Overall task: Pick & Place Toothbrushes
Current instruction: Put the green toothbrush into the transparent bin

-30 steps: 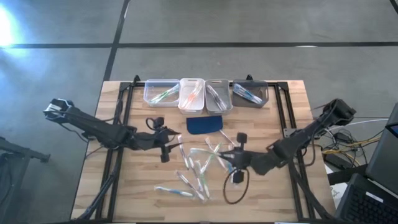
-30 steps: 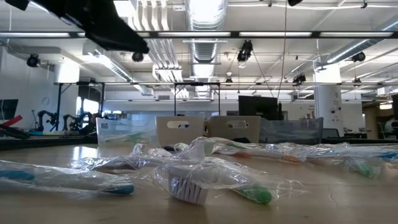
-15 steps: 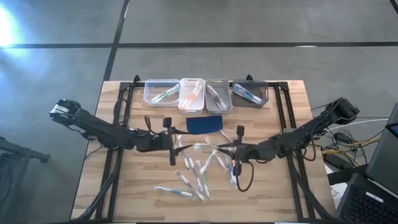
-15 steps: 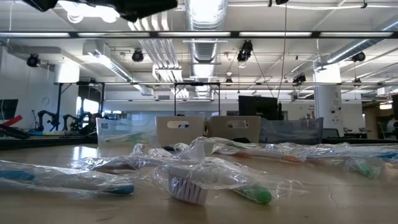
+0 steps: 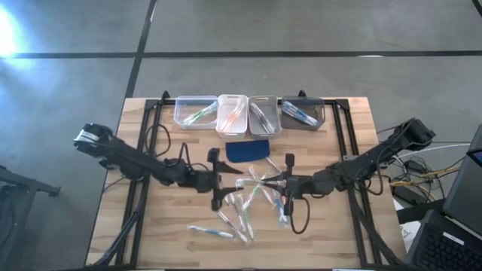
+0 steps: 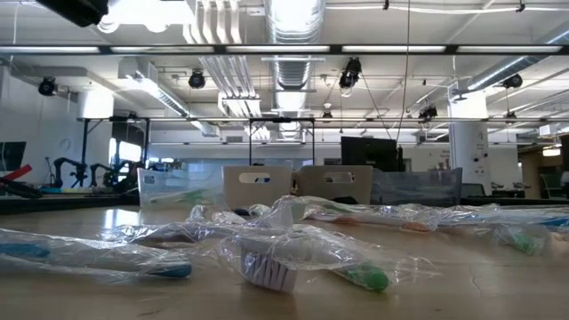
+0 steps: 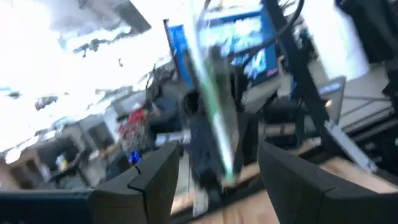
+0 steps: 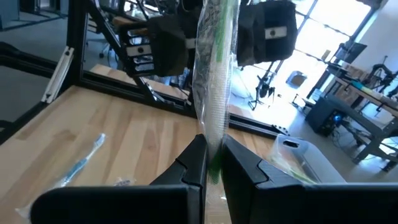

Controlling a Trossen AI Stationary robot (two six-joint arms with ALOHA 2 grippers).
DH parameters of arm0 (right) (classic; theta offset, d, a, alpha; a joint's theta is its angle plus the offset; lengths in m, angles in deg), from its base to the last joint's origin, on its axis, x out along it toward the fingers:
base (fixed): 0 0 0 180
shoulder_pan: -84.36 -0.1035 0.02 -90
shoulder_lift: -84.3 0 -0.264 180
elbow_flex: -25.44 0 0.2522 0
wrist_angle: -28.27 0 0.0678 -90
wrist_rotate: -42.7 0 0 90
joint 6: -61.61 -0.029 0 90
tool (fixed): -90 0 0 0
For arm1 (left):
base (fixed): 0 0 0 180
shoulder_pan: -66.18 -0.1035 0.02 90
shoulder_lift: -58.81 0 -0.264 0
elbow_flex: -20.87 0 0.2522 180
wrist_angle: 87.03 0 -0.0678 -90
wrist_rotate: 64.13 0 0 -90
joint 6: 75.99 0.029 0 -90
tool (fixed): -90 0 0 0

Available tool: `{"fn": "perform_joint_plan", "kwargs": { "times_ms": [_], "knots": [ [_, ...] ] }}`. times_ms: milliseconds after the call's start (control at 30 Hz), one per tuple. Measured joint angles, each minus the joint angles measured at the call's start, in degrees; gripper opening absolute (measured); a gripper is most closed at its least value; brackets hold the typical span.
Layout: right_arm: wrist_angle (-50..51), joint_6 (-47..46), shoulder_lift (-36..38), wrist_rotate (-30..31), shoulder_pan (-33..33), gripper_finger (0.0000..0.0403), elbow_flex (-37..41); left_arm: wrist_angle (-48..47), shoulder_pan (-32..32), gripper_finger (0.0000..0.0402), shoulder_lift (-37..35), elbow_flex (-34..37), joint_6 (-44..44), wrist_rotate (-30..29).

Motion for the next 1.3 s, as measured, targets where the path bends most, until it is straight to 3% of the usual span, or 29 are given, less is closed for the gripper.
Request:
{"fn": "perform_joint_plan", "kwargs": {
  "times_ms": [333, 767, 1300],
  "knots": [
    [-0.1, 0.1, 0.0, -0.5, 0.0, 0.0027, 0.0, -0.6, -0.4, 0.0222, 7.0, -9.1, 2.8, 1.2],
    [-0.4, 1.0, 0.0, -3.2, 0.0, 0.0027, -0.1, -1.7, -1.1, 0.0215, 8.5, -12.4, 1.6, 2.7],
    [-0.5, 0.8, 0.0, -3.2, 0.0, 0.0027, -0.1, -2.1, -1.1, 0.0068, 8.5, -12.4, 0.3, 4.2]
  ]
}}
